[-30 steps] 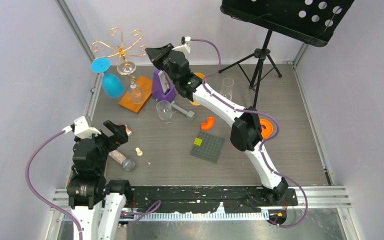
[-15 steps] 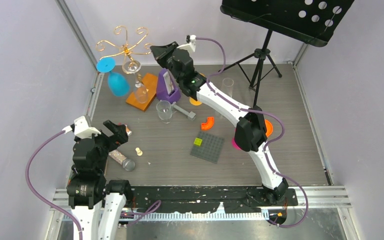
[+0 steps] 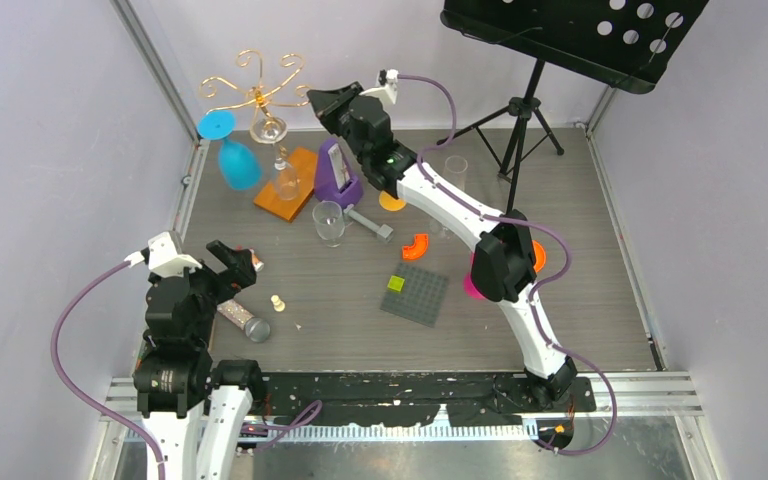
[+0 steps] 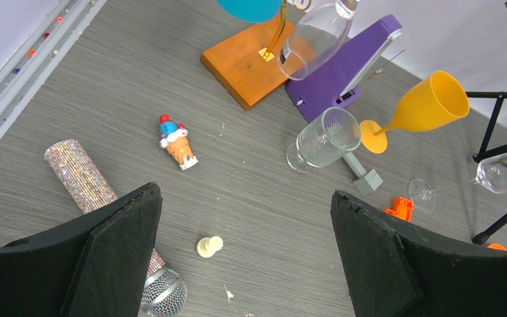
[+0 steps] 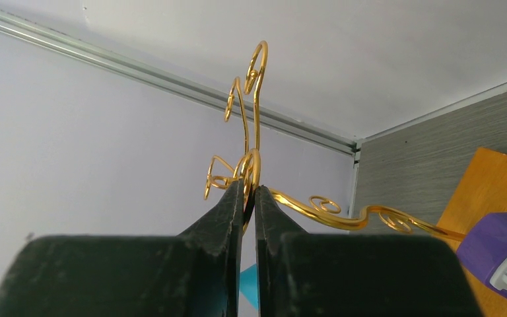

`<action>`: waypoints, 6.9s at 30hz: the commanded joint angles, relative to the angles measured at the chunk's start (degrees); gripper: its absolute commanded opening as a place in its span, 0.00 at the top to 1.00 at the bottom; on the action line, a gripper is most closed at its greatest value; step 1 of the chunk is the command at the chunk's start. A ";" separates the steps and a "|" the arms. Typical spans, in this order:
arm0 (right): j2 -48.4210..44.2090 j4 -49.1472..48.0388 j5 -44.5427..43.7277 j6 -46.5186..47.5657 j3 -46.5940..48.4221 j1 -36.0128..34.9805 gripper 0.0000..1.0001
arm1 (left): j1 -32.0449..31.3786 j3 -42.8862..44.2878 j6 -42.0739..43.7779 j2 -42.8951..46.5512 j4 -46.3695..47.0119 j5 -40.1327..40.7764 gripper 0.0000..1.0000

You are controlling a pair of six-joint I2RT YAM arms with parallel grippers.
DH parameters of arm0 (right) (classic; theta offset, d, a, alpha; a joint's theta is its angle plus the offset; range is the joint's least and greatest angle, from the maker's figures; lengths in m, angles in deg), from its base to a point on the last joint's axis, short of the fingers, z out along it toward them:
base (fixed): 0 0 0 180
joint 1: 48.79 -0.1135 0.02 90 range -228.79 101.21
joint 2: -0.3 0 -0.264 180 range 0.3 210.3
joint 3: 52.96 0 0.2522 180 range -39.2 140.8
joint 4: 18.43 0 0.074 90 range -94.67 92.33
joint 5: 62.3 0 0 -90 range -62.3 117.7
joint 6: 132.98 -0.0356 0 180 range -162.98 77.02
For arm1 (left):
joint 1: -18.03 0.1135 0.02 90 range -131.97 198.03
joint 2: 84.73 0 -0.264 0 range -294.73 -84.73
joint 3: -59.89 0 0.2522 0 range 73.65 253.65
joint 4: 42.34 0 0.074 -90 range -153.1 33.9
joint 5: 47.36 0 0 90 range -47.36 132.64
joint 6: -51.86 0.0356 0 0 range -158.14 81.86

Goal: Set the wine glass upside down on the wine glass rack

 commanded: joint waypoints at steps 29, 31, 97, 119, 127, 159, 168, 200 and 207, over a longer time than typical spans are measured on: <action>0.98 -9.54 7.07 -11.34 6.13 4.27 0.52 | -0.19 0.69 -0.16 -0.69 2.20 -0.19 0.04; 1.62 -9.11 7.64 -12.24 6.67 4.32 0.50 | -0.19 0.70 -0.27 -0.58 2.20 -0.21 0.04; 10.41 -6.15 14.48 -21.42 13.24 4.35 0.94 | -0.19 0.91 -0.47 -0.37 2.20 0.32 0.04; 3.83 8.84 13.78 -28.54 13.01 4.49 0.95 | -0.19 3.22 -0.05 -2.72 3.74 0.02 0.05; 4.21 14.89 14.34 -28.56 17.30 4.53 0.95 | -0.19 3.60 -0.22 -2.63 3.79 0.29 0.05; 3.32 16.12 20.30 -32.70 20.39 3.93 0.95 | -0.19 4.51 -0.47 -4.26 4.58 -0.46 0.05; 3.33 15.43 21.33 -36.23 21.25 3.80 0.95 | -0.19 4.58 -0.54 -4.36 4.69 -0.46 0.05; -4.84 14.07 23.57 -38.48 11.79 3.21 0.95 | -0.19 5.85 -1.45 -5.04 4.27 -1.15 0.06; -6.25 13.75 23.99 -39.15 10.50 2.78 0.95 | -0.19 6.23 -1.47 -5.00 4.14 -1.07 0.06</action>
